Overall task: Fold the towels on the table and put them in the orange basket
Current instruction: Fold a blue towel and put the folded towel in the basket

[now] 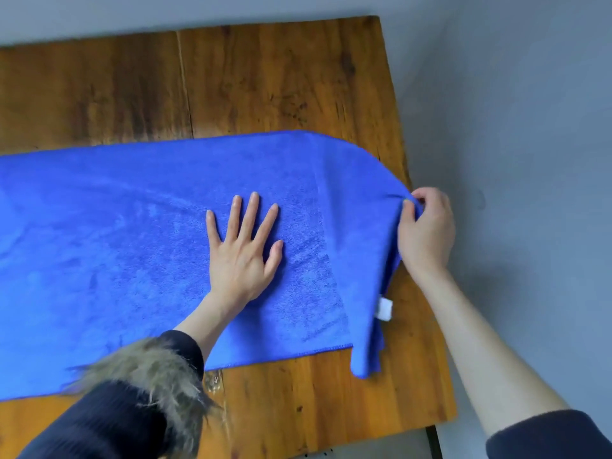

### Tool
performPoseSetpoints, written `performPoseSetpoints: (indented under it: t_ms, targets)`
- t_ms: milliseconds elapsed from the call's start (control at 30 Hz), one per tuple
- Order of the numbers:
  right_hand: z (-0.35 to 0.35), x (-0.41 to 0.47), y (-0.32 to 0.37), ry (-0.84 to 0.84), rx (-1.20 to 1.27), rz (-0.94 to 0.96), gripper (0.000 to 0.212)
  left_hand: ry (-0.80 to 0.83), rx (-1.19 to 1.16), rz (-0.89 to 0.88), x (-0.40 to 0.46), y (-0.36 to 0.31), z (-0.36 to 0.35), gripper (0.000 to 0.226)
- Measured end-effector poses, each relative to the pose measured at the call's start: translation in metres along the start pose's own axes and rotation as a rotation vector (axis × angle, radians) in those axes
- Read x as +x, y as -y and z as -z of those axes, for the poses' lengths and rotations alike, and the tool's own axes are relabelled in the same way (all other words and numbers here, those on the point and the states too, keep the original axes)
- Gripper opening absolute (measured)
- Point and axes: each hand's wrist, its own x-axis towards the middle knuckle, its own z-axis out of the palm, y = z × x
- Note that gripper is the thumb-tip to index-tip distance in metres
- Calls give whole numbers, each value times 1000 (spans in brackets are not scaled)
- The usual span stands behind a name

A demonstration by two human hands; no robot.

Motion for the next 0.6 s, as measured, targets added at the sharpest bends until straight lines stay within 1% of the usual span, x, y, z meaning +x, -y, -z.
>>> performPoseSetpoints:
  t_ms: [67, 133, 167, 200, 267, 300, 367, 400, 433, 500, 567, 600]
  targets:
    - [5, 20, -7, -19, 87, -32, 15, 2, 5, 5, 0, 0, 0, 57]
    - [5, 35, -15, 50, 231, -136, 10, 7, 14, 7, 0, 1, -1, 57]
    - [4, 41, -18, 96, 315, -215, 7, 7, 17, 8, 0, 0, -2, 57]
    - [4, 45, -20, 126, 390, -307, 11, 4, 19, 10, 0, 0, -2, 57]
    - [2, 54, -22, 129, 519, -490, 25, -5, 21, 11, 0, 0, -2, 57]
    - [1, 59, -24, 121, 577, -580, 26, -10, 24, 12, 0, 0, -2, 57]
    - [1, 72, -26, 160, 647, -740, 23, -20, 29, 13, 0, 0, -2, 57]
    - [1, 77, -26, 212, 671, -802, 17, -22, 29, 13, 0, 0, -2, 57]
    - [0, 81, -27, 271, 679, -840, 16, -22, 29, 14, 0, 0, -2, 57]
    - [-1, 85, -27, 359, 647, -852, 21, -18, 28, 16, 0, 0, -2, 58]
    - [-2, 88, -24, 351, 693, -820, 6, -16, 27, 18, 0, -1, -1, 58]
    - [0, 88, -21, 306, 747, -787, 10, -17, 25, 17, 0, -1, 0, 58]
